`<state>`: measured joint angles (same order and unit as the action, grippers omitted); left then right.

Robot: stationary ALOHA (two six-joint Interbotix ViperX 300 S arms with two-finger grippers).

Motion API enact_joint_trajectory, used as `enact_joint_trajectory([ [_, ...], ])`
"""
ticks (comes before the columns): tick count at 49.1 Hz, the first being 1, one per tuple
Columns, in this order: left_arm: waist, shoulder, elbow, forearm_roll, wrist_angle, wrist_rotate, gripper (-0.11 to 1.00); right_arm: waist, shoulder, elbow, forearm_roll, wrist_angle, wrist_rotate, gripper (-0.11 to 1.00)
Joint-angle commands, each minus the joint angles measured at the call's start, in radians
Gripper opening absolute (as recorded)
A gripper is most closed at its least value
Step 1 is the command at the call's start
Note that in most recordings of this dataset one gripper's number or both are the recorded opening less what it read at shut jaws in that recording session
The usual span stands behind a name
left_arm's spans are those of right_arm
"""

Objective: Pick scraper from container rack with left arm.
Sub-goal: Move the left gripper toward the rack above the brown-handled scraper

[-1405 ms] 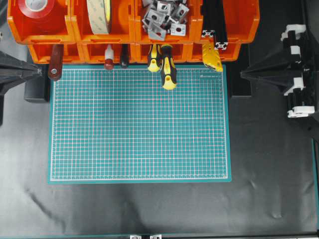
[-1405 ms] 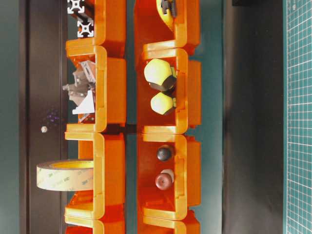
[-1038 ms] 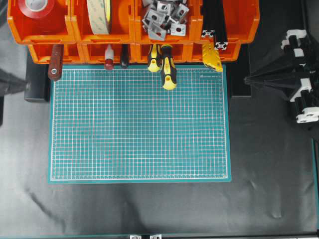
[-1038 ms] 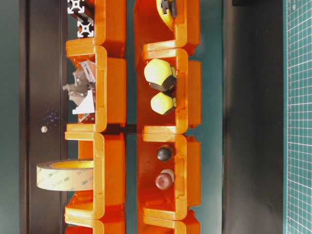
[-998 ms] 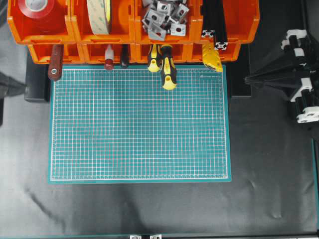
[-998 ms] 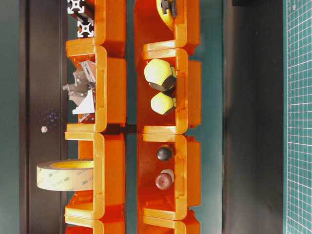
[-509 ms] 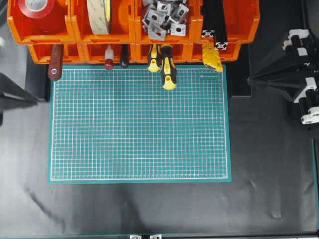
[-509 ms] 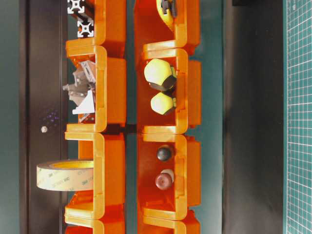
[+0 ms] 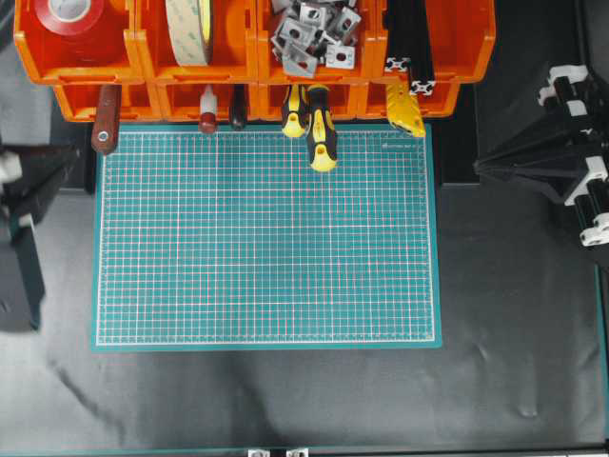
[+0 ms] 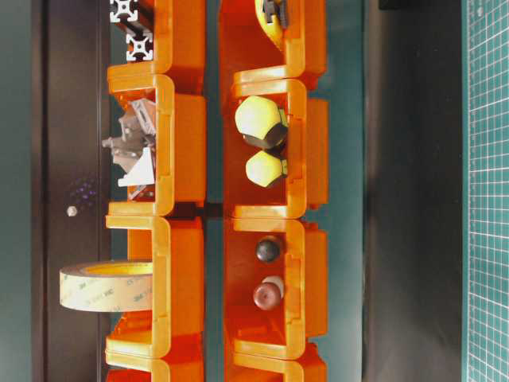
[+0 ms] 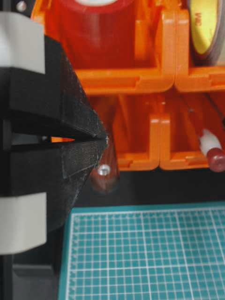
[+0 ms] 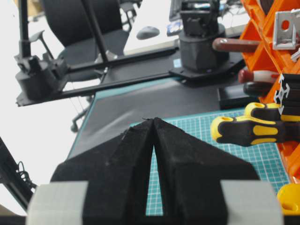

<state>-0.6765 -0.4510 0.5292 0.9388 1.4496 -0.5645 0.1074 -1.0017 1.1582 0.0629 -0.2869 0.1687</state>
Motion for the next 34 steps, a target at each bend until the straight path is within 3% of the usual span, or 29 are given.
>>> enact_joint_trajectory([
  [1, -0.017, 0.041, 0.003, 0.025, 0.018, -0.071, 0.00, -0.003, 0.005, -0.029, 0.003, 0.008, 0.002, 0.01],
  [13, 0.000, 0.143, 0.026, 0.026, 0.034, -0.078, 0.00, -0.008, 0.006, -0.028, 0.003, 0.029, 0.002, 0.01],
  [27, 0.009, 0.135, 0.031, 0.026, -0.021, -0.084, 0.01, -0.011, 0.014, -0.012, 0.003, 0.028, 0.000, 0.01],
  [30, 0.014, 0.132, 0.035, 0.026, -0.044, -0.084, 0.08, -0.011, 0.014, -0.011, 0.003, 0.029, 0.000, 0.01],
  [34, 0.025, 0.127, 0.044, 0.025, -0.074, -0.087, 0.29, -0.011, 0.012, -0.008, 0.003, 0.031, 0.000, 0.01],
])
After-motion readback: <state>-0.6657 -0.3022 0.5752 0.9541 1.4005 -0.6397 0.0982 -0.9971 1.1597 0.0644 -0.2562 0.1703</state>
